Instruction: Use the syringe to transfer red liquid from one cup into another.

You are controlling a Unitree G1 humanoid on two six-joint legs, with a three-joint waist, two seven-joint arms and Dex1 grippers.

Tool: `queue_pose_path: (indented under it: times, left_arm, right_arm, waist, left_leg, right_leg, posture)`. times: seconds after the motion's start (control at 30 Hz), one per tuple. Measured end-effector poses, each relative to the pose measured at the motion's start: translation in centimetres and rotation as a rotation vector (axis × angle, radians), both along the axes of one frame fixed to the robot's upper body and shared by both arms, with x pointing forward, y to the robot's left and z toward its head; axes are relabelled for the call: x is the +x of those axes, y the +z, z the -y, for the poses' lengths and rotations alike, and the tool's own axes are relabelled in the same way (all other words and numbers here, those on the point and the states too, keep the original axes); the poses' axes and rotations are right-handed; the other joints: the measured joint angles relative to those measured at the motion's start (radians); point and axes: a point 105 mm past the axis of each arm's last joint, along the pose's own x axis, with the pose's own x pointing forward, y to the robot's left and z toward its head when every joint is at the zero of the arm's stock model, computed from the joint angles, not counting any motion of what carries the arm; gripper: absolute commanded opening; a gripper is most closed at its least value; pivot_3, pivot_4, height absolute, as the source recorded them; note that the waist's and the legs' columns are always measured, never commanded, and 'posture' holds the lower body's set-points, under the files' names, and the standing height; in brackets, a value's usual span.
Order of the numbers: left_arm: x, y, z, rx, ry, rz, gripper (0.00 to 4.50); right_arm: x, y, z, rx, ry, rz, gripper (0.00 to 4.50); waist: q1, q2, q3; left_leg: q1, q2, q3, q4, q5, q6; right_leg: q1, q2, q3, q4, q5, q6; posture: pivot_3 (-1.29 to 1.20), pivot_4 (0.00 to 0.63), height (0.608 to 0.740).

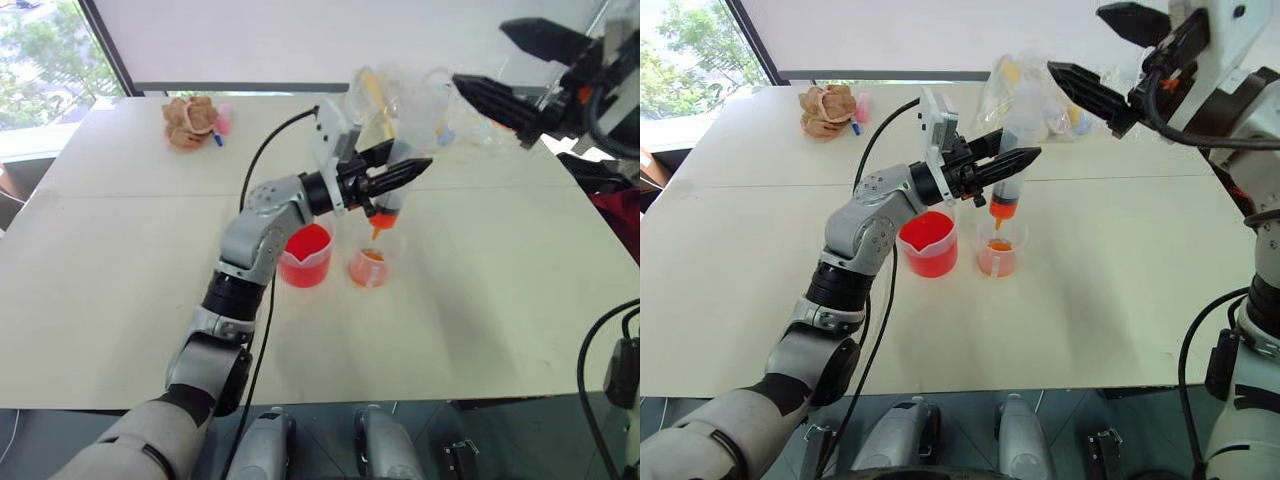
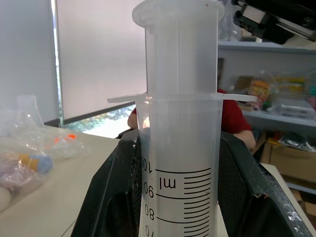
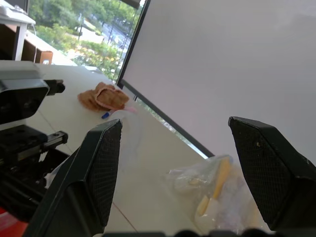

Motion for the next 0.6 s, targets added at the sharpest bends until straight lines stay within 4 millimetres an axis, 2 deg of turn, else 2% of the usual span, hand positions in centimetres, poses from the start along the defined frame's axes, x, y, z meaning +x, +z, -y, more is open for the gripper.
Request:
queue_pose_path:
  times: [0.2, 0.43, 0.53, 0.6]
  left_arm:
    - [-0.2, -0.1, 0.4, -0.001, -0.006, 0.003, 1.42]
    - [-0.6, -1.4, 0.8, 0.023, -0.014, -0.025, 1.42]
    - [-0.4, -1.8, 0.7, 0.034, 0.003, -0.033, 1.42]
    - [-0.4, -1.8, 0.7, 0.032, 0.010, -0.035, 1.42]
  right_arm:
    - [0.6, -1.0, -0.4, -0.030, -0.005, -0.024, 3.58]
    - [1.8, -1.5, -0.3, -0.078, -0.058, 0.008, 3.58]
    - [2.2, -1.9, -0.5, -0.104, -0.071, 0.017, 2.71]
    - [2.3, -2.2, -0.9, -0.117, -0.054, 0.014, 1.80]
  waist:
    - [0.000, 0.000, 0.000]
    - [-0.001, 0.000, 0.000]
    - [-0.001, 0.000, 0.000]
    - [-0.001, 0.000, 0.000]
  left_leg:
    - [0.000, 0.000, 0.000, 0.000, 0.000, 0.000]
    - [0.000, 0.000, 0.000, 0.000, 0.000, 0.000]
    - [0.000, 0.000, 0.000, 0.000, 0.000, 0.000]
    - [0.000, 0.000, 0.000, 0.000, 0.000, 0.000]
  right_leg:
    - [0.000, 0.000, 0.000, 0.000, 0.000, 0.000]
    - [0.000, 0.000, 0.000, 0.000, 0.000, 0.000]
    - [0.000, 0.000, 0.000, 0.000, 0.000, 0.000]
    - [0.000, 0.000, 0.000, 0.000, 0.000, 0.000]
  posture:
    - [0.00, 0.150, 0.740]
    - [0.00, 0.150, 0.740]
    - [0.00, 0.150, 0.740]
    - [0.00, 0.150, 0.740]
